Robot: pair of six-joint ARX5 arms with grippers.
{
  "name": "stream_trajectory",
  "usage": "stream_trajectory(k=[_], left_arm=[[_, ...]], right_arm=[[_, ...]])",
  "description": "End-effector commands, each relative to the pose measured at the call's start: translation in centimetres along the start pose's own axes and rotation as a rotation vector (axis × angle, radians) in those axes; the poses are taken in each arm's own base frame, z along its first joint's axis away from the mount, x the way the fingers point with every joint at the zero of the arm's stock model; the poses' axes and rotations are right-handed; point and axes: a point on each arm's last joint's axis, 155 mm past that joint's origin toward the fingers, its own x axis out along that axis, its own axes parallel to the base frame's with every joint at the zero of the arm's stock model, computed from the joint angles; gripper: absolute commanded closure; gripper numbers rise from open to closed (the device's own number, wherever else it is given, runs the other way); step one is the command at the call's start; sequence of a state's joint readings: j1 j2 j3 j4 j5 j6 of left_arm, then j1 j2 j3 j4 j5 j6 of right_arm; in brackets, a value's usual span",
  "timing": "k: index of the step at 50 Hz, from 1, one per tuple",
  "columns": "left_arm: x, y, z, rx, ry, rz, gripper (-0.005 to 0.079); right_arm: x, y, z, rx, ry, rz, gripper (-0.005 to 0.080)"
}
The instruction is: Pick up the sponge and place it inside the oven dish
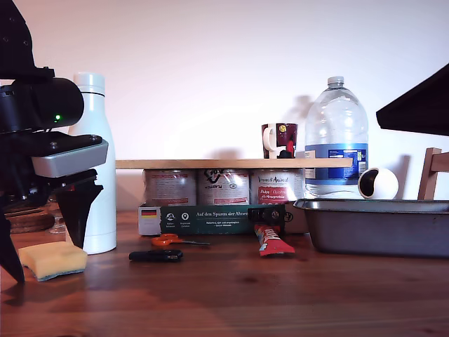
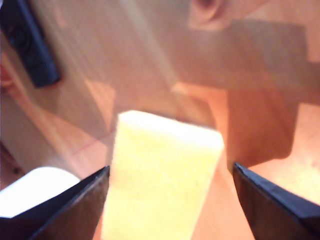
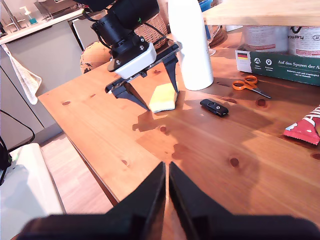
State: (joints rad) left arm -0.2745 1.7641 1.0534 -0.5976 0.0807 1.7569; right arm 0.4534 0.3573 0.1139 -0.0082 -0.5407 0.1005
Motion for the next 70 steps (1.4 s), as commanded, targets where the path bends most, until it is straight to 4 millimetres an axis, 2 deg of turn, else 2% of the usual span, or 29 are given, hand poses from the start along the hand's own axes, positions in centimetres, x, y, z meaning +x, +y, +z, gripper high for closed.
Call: stream_trajectory(k=[1, 3, 6, 12, 14, 20, 30, 37, 53, 62, 70], left_arm=[[1.7, -2.6, 0.7, -0.015, -0.028, -0.094, 0.0042], [1.7, -2.7, 0.7, -0.027, -0.029, -0.097, 0.0073], [1.7, -2.7, 0.7, -0.03, -0.03, -0.096, 0.0163], [1.8, -2.1, 0.5, -0.029, -0.025, -0.073, 0.039], [1.8, -2.0, 0.5, -0.029, -0.025, -0.069, 0.0422], [2.1, -2.0, 0.4, -0.031, -0.02, -0.071, 0.0436], [2.8, -1.4, -0.3, -0.024, 0.014, -0.052, 0.0618], [2.8, -0.4, -0.5, -0.014, 0.039, -0.014, 0.0653], [2.8, -0.2, 0.3, 0.01, 0.079, -0.017, 0.0763], [2.2, 0.0, 0.8, -0.062, 0.097, -0.009, 0.0764], [0.6, -0.2, 1.2, -0.129, 0.098, -0.002, 0.0764]], right_arm=[[0.0, 0.2, 0.4, -0.009, -0.008, 0.006, 0.0765], [0.0, 0.2, 0.3, -0.009, -0.007, 0.006, 0.0765], [0.0, 0.2, 0.4, -0.009, -0.008, 0.006, 0.0765], [0.0, 0.2, 0.3, -0.009, -0.007, 0.006, 0.0765], [0.0, 0.2, 0.4, -0.009, -0.008, 0.006, 0.0765], [0.0, 0.2, 0.3, -0.009, -0.007, 0.006, 0.0765], [0.0, 0.2, 0.3, -0.009, -0.007, 0.006, 0.0765], [0.0, 0.2, 0.4, -0.009, -0.008, 0.006, 0.0765], [0.0, 0.1, 0.4, -0.01, -0.008, 0.004, 0.0765], [0.0, 0.1, 0.3, -0.009, -0.007, 0.004, 0.0765], [0.0, 0.1, 0.3, -0.009, -0.007, 0.004, 0.0765]])
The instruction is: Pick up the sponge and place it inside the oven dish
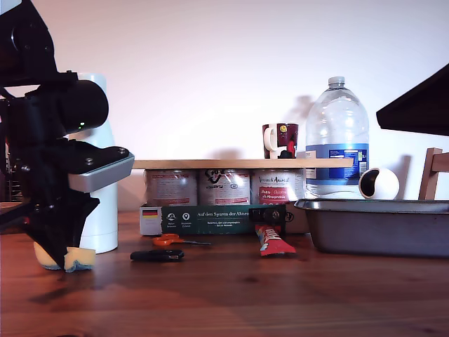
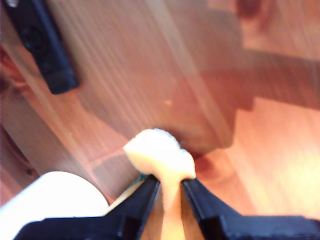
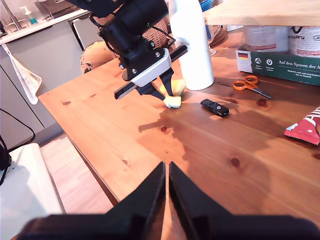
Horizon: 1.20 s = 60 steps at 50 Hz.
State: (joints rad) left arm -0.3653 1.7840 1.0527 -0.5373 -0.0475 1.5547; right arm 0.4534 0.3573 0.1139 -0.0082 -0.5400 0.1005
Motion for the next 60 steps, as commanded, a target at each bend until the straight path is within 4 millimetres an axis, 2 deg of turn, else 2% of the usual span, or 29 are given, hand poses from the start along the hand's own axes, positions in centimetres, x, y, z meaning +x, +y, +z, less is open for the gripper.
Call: stream_trajectory(k=[1, 13, 23, 30, 38, 44, 49, 51, 54, 60], left_arm=[[-0.4, -1.5, 0.3, -0.014, -0.006, -0.033, 0.0764], [-4.8, -0.8, 1.1, -0.111, -0.019, 0.038, 0.0764], [-9.4, -0.1, 3.7, -0.25, -0.087, 0.134, 0.0763], [-12.6, 0.2, 7.2, -0.319, -0.217, 0.189, 0.0764], [-15.6, 0.4, 12.5, -0.43, -0.453, 0.172, 0.0764], [-17.3, 1.7, 16.0, -0.494, -0.626, 0.166, 0.0764], [-18.6, 3.2, 18.0, -0.495, -0.737, 0.193, 0.0764], [-18.9, 3.7, 18.6, -0.5, -0.771, 0.202, 0.0764], [-19.1, 4.5, 19.2, -0.502, -0.804, 0.215, 0.0764], [-17.8, 5.4, 20.0, -0.501, -0.827, 0.207, 0.0764]], right_arm=[[0.0, 0.1, 0.3, -0.009, -0.007, 0.005, 0.0765], [0.0, 0.1, 0.3, -0.009, -0.007, 0.005, 0.0765], [0.0, 0.1, 0.3, -0.03, -0.007, 0.005, 0.0765], [0.0, 0.1, 0.3, -0.03, -0.007, 0.005, 0.0765], [0.0, -0.1, 0.5, -0.029, -0.012, -0.008, 0.0765], [-0.2, -2.3, 0.9, -0.028, -0.029, -0.128, 0.0765], [-0.7, -4.5, 1.2, 0.0, -0.051, -0.254, 0.0765], [-1.3, -6.4, 1.4, 0.018, -0.063, -0.359, 0.0765], [-2.2, -8.2, 1.3, 0.031, -0.071, -0.469, 0.0765], [-4.4, -11.4, 0.8, 0.005, -0.052, -0.682, 0.0765]])
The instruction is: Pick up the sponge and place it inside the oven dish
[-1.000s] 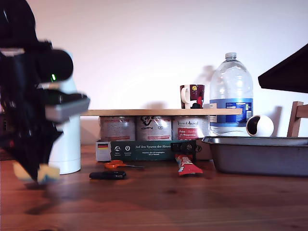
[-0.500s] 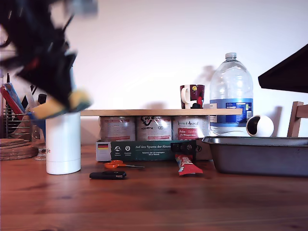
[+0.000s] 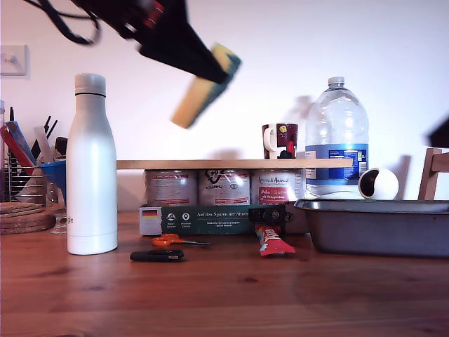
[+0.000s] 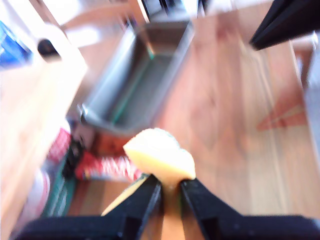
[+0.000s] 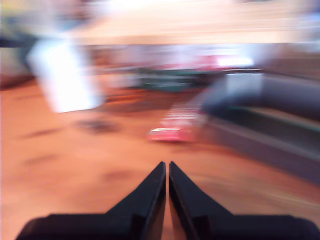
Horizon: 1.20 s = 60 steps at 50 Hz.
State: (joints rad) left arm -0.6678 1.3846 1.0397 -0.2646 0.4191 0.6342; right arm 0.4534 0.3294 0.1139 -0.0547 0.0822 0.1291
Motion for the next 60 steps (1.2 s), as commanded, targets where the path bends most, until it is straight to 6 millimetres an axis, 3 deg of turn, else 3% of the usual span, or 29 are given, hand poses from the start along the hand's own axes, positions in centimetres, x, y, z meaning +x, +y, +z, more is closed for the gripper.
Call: stream_trajectory(k=[1, 5, 14, 20, 45, 60], left_arm=[[1.9, -0.6, -1.6, -0.024, 0.022, -0.037, 0.0764], [3.2, -0.3, -1.5, -0.015, -0.007, -0.043, 0.0764], [5.6, 0.9, 0.7, 0.023, -0.149, -0.02, 0.0764], [7.0, 1.6, 2.0, -0.043, -0.247, -0.023, 0.0764], [14.3, 0.4, 6.2, -0.039, -0.498, 0.027, 0.0764], [19.2, 3.2, 7.1, -0.104, -0.518, 0.074, 0.0764]], right_arm=[[-0.2, -1.6, 0.2, -0.039, -0.005, -0.091, 0.0765], [-0.6, -3.5, -0.2, -0.066, 0.014, -0.192, 0.0765], [-1.1, -4.2, -0.6, -0.091, 0.042, -0.228, 0.0765], [-1.6, -5.1, -0.1, -0.091, 0.031, -0.277, 0.0765], [-1.8, -5.2, 0.1, -0.09, 0.033, -0.288, 0.0765], [-1.8, -5.2, -0.1, -0.092, 0.043, -0.287, 0.0765]])
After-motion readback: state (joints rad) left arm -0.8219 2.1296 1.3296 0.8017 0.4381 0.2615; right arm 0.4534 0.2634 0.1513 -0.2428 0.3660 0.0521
